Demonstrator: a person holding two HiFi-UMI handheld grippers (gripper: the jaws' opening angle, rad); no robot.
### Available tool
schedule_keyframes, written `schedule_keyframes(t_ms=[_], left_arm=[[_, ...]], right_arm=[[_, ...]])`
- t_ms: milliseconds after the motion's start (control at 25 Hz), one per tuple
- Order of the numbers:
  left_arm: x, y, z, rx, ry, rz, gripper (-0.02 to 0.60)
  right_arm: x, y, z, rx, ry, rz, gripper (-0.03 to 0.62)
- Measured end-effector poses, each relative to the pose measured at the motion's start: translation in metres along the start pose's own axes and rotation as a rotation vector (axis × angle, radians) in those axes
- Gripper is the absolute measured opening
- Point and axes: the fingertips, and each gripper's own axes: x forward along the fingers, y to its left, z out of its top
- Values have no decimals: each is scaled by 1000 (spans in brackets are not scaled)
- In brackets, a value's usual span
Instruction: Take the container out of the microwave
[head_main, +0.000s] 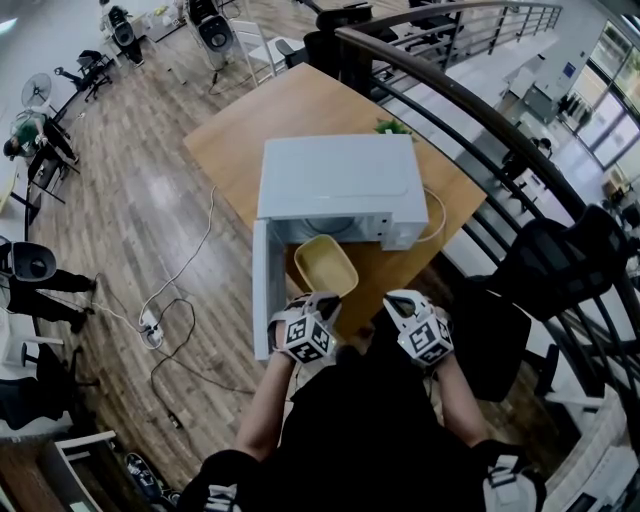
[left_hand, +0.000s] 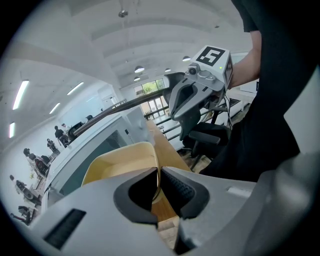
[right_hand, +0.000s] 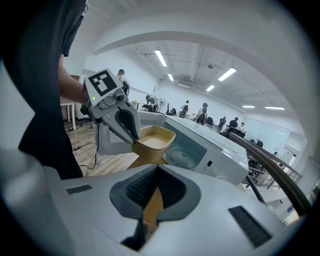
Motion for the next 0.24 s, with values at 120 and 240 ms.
schedule_keyframes(t_ms=[120,240], left_arm=[[2,0,-1,-1,-1,-1,26],[4,2,-1,-3,-4,-3,26]], right_arm=[[1,-1,2,1,3,0,-3],[6,-1,0,-1,-7,-2,-3]])
